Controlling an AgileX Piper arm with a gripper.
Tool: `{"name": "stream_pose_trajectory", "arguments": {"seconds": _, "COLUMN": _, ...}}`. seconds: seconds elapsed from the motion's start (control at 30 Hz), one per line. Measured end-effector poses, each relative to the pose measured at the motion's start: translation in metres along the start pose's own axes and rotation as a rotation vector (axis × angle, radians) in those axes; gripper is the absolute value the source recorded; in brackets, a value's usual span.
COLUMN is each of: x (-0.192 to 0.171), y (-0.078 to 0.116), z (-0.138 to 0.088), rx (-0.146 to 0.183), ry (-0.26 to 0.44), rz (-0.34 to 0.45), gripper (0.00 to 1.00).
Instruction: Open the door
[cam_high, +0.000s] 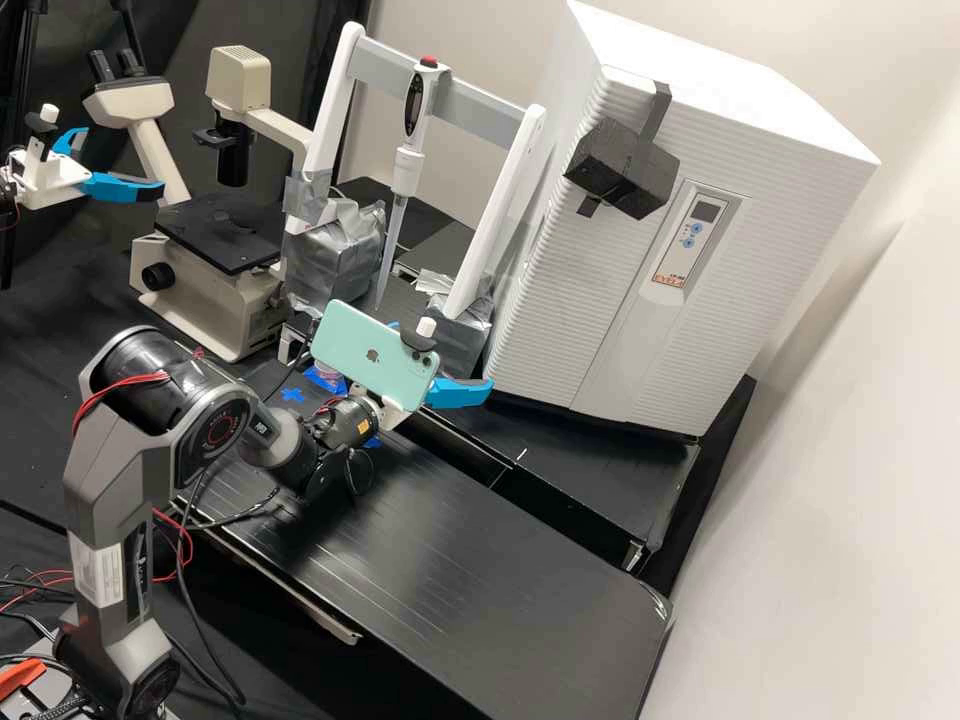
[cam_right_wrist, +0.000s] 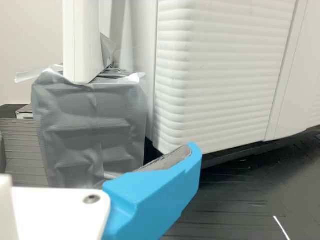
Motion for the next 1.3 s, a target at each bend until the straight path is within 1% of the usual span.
{"name": "stream_pose_trajectory", "arguments": {"seconds": 0.23, "x": 0.0, "y": 0.0, "z": 0.0, "rx": 0.0, "ry": 0.0, "rz": 0.0, "gripper": 1.0}}
{"name": "stream_pose_trajectory", "arguments": {"seconds": 0.33, "x": -0.001, "y": 0.005, "z": 0.002, "rx": -0.004, "ry": 0.002, "rz": 0.006, "gripper": 1.0}}
{"name": "stream_pose_trajectory", "arguments": {"seconds": 0.37, "x": -0.003, "y": 0.008, "z": 0.003, "rx": 0.005, "ry": 0.004, "rz": 0.011, "gripper": 1.0}}
{"name": "stream_pose_trajectory", "arguments": {"seconds": 0.47, "x": -0.009, "y": 0.028, "z": 0.006, "rx": 0.043, "ry": 0.009, "rz": 0.062, "gripper": 1.0}}
{"name": "stream_pose_trajectory", "arguments": {"seconds": 0.5, "x": -0.012, "y": 0.04, "z": 0.007, "rx": 0.071, "ry": 0.01, "rz": 0.098, "gripper": 1.0}}
{"name": "stream_pose_trajectory", "arguments": {"seconds": 0.53, "x": -0.014, "y": 0.045, "z": 0.007, "rx": 0.085, "ry": 0.01, "rz": 0.116, "gripper": 1.0}}
{"name": "stream_pose_trajectory", "arguments": {"seconds": 0.57, "x": -0.015, "y": 0.056, "z": 0.006, "rx": 0.11, "ry": 0.018, "rz": 0.154, "gripper": 1.0}}
{"name": "stream_pose_trajectory", "arguments": {"seconds": 0.63, "x": -0.014, "y": 0.071, "z": 0.002, "rx": 0.126, "ry": 0.038, "rz": 0.204, "gripper": 1.0}}
{"name": "stream_pose_trajectory", "arguments": {"seconds": 0.73, "x": -0.007, "y": 0.089, "z": -0.008, "rx": 0.131, "ry": 0.071, "rz": 0.262, "gripper": 1.0}}
{"name": "stream_pose_trajectory", "arguments": {"seconds": 0.8, "x": -0.001, "y": 0.098, "z": -0.014, "rx": 0.131, "ry": 0.077, "rz": 0.278, "gripper": 1.0}}
{"name": "stream_pose_trajectory", "arguments": {"seconds": 0.9, "x": 0.009, "y": 0.109, "z": -0.024, "rx": 0.153, "ry": 0.076, "rz": 0.298, "gripper": 1.0}}
{"name": "stream_pose_trajectory", "arguments": {"seconds": 1.03, "x": 0.024, "y": 0.121, "z": -0.031, "rx": 0.139, "ry": 0.056, "rz": 0.314, "gripper": 1.0}}
{"name": "stream_pose_trajectory", "arguments": {"seconds": 1.13, "x": 0.032, "y": 0.126, "z": -0.032, "rx": 0.138, "ry": 0.029, "rz": 0.315, "gripper": 1.0}}
{"name": "stream_pose_trajectory", "arguments": {"seconds": 1.23, "x": 0.037, "y": 0.131, "z": -0.034, "rx": 0.139, "ry": 0.023, "rz": 0.323, "gripper": 1.0}}
{"name": "stream_pose_trajectory", "arguments": {"seconds": 1.3, "x": 0.04, "y": 0.132, "z": -0.034, "rx": 0.127, "ry": 0.022, "rz": 0.324, "gripper": 1.0}}
